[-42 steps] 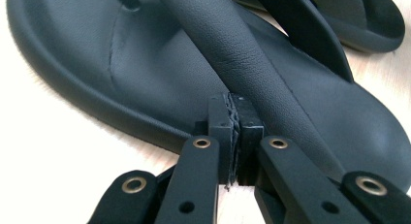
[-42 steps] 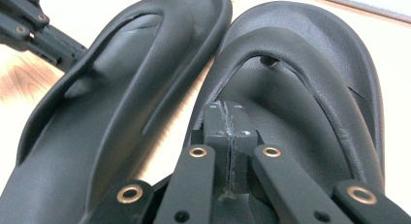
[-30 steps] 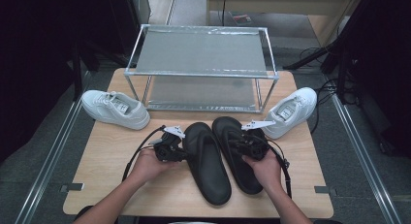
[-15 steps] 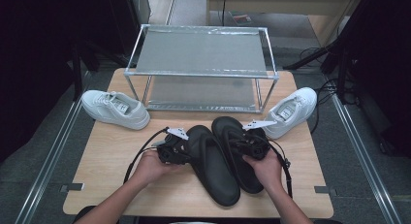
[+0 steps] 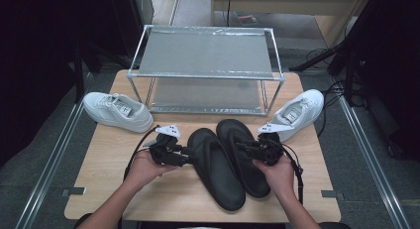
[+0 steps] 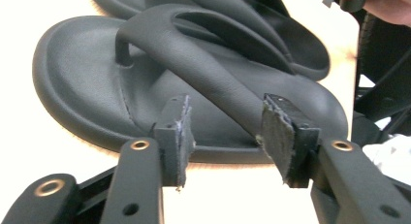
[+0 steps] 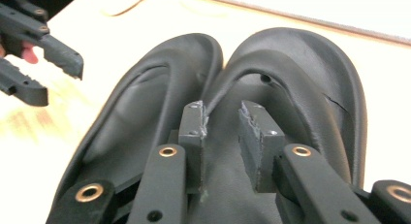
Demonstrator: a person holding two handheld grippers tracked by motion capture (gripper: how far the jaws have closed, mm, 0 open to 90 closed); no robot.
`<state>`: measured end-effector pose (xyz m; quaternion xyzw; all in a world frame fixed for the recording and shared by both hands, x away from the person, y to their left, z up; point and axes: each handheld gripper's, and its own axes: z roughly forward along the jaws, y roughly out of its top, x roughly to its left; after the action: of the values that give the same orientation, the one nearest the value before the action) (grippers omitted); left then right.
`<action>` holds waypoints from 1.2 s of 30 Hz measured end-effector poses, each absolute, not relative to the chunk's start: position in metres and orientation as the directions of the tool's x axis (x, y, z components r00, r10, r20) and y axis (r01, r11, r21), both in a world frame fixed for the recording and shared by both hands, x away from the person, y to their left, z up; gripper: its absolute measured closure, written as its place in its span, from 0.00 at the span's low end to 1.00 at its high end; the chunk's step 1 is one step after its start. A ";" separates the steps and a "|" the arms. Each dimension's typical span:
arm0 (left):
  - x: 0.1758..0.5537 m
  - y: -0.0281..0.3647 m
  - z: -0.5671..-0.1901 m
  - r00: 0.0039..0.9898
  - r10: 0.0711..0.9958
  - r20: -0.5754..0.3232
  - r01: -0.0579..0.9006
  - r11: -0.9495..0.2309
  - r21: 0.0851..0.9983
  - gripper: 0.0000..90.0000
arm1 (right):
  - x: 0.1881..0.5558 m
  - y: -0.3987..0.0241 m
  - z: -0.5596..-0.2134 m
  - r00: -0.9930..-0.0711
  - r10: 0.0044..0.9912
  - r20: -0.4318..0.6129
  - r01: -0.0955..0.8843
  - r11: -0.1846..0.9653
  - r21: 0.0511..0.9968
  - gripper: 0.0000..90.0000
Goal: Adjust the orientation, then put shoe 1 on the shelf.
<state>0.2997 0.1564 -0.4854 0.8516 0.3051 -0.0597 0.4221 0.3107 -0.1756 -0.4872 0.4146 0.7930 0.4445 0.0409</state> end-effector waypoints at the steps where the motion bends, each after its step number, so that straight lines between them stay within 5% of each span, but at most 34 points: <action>1: 0.299 0.157 -0.484 0.811 0.459 -0.363 0.567 -0.462 0.681 0.55 | 0.309 -0.176 -0.486 -0.662 0.689 0.297 0.609 0.263 0.748 0.78; 3: 0.298 0.157 -0.482 0.816 0.447 -0.368 0.563 -0.464 0.684 0.45 | 0.304 -0.175 -0.485 -0.676 0.675 0.296 0.593 0.261 0.761 0.74; 15: 0.297 0.162 -0.476 0.802 0.480 -0.355 0.569 -0.433 0.699 0.33 | 0.277 -0.167 -0.484 -0.689 0.662 0.296 0.593 0.279 0.755 0.63; 25: 0.314 0.170 -0.462 0.801 0.493 -0.340 0.563 -0.429 0.706 0.65 | 0.274 -0.162 -0.490 -0.678 0.680 0.277 0.596 0.289 0.749 0.57; 31: 0.330 0.179 -0.450 0.809 0.495 -0.316 0.538 -0.408 0.738 0.94 | 0.274 -0.159 -0.492 -0.674 0.687 0.272 0.596 0.288 0.749 0.52; 36: 0.348 0.186 -0.433 0.810 0.488 -0.324 0.533 -0.383 0.755 1.00 | 0.275 -0.158 -0.493 -0.672 0.691 0.266 0.594 0.289 0.751 0.49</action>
<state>0.3480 0.1859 -0.4325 0.8311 0.3070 -0.0241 0.4631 0.2749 -0.1576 -0.4928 0.4011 0.8008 0.4414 0.0548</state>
